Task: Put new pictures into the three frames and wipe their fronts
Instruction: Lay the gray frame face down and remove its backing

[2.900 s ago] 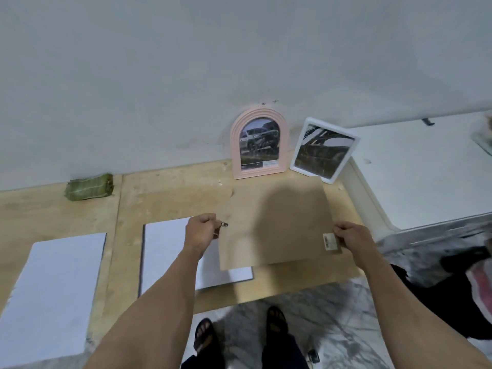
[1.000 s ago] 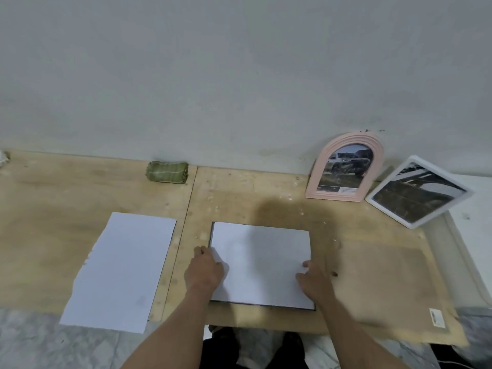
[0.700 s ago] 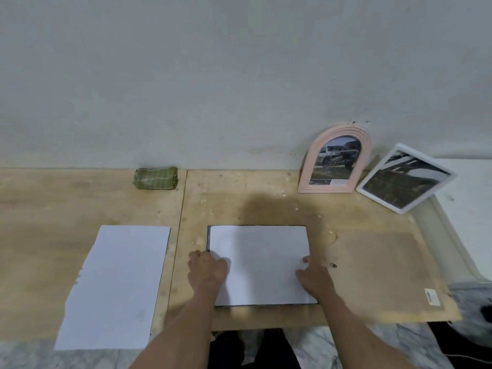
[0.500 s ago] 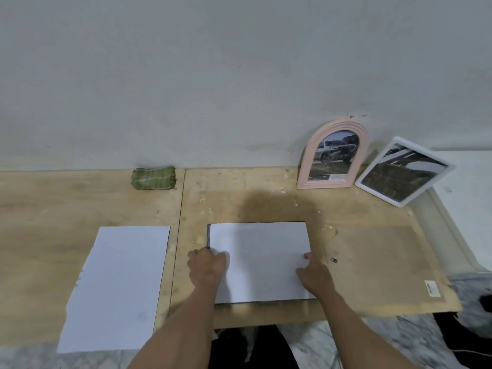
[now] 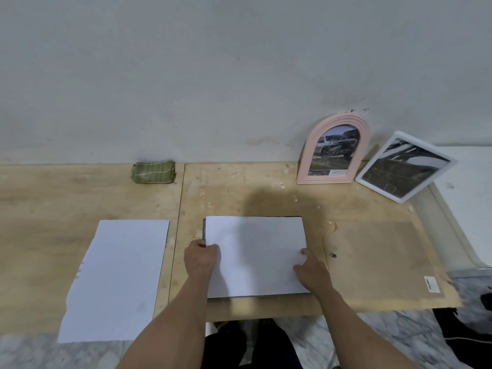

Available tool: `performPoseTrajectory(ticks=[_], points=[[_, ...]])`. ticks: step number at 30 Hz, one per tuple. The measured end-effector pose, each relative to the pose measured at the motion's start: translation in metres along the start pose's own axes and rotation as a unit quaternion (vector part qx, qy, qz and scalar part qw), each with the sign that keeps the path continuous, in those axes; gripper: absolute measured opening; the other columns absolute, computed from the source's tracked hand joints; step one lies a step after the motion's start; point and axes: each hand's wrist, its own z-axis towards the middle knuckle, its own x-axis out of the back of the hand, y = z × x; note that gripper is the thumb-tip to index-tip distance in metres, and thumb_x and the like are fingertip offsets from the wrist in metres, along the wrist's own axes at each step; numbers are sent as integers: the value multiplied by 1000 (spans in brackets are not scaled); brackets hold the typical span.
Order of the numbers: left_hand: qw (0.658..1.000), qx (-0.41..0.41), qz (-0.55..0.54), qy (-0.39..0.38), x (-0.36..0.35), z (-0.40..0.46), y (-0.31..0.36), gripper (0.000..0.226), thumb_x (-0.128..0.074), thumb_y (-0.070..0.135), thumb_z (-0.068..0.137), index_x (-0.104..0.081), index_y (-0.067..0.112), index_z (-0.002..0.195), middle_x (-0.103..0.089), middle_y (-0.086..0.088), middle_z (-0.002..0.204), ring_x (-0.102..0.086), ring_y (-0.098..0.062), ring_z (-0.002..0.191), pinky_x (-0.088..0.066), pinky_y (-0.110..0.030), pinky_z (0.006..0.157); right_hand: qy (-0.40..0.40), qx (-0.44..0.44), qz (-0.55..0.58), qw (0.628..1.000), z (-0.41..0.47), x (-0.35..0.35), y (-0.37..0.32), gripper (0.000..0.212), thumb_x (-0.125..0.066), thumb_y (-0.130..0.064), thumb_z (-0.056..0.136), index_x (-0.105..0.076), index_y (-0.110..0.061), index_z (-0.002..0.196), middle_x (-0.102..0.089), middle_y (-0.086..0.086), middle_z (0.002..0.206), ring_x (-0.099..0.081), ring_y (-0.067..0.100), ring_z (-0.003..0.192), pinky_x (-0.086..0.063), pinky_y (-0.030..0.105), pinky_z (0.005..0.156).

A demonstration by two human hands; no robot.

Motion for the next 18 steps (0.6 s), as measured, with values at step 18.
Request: performPoseTrajectory(ticks=[18], points=[[971,-148,152,110,13,-31,-5,5,-59,16,93,-61,13,89,-63,-2,84,-58,-29,80,-39,-29,65,-82,14,49,995,-15,35,15,54,-54,-21,89,-37,-21,140,-55,2,128,-56,17,102,-48,33,84]])
